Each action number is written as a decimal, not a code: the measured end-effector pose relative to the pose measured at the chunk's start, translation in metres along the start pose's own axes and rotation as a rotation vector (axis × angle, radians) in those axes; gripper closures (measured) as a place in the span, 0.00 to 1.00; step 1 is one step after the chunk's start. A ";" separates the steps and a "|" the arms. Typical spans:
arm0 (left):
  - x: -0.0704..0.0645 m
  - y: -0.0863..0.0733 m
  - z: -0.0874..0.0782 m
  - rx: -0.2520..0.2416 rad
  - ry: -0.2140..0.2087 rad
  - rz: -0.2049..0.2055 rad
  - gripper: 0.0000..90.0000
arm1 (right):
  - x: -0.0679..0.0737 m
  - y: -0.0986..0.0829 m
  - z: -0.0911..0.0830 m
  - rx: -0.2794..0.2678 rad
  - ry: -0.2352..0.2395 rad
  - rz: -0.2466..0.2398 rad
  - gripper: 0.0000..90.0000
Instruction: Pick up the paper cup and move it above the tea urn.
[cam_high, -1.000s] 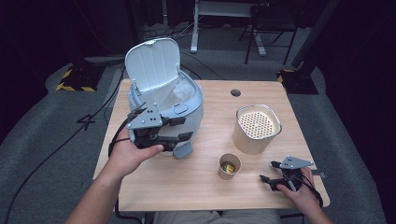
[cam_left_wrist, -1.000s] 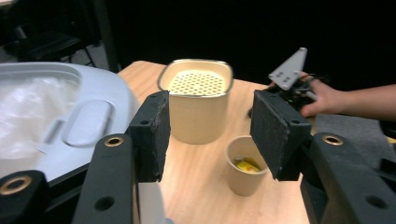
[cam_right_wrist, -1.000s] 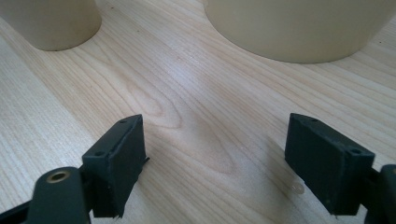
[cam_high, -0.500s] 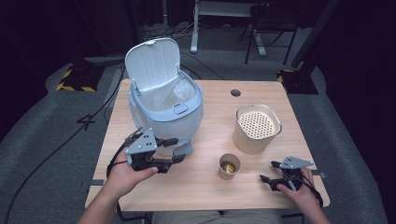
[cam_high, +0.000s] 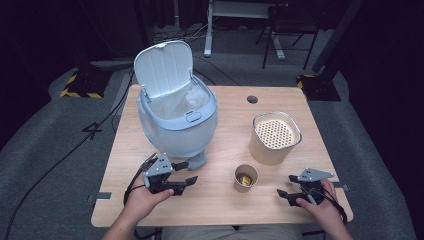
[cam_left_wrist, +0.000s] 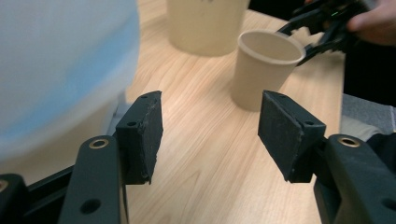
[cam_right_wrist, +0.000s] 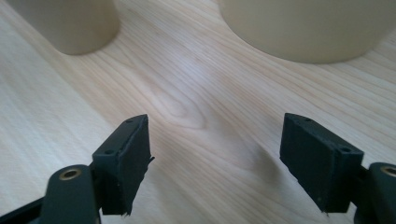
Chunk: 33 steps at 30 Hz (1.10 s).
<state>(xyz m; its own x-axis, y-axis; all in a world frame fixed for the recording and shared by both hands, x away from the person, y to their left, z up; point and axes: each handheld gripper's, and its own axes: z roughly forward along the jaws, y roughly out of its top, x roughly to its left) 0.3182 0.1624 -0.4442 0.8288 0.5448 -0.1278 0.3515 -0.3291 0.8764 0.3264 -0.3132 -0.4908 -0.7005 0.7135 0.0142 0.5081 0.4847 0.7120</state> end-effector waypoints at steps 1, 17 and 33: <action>0.001 -0.003 0.001 0.008 0.005 -0.006 0.45 | 0.002 0.003 -0.001 -0.002 0.010 0.001 0.28; 0.018 -0.051 0.021 0.216 0.171 -0.037 0.38 | 0.034 0.047 -0.005 -0.003 0.088 -0.118 0.32; 0.018 -0.053 0.023 0.300 0.232 -0.043 0.21 | 0.059 0.063 0.013 0.030 0.174 -0.161 0.19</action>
<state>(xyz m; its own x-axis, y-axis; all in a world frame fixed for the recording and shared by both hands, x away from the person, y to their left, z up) 0.3247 0.1717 -0.5035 0.7019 0.7119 -0.0224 0.5241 -0.4949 0.6931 0.3235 -0.2334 -0.4543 -0.8484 0.5288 0.0249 0.3956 0.6019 0.6937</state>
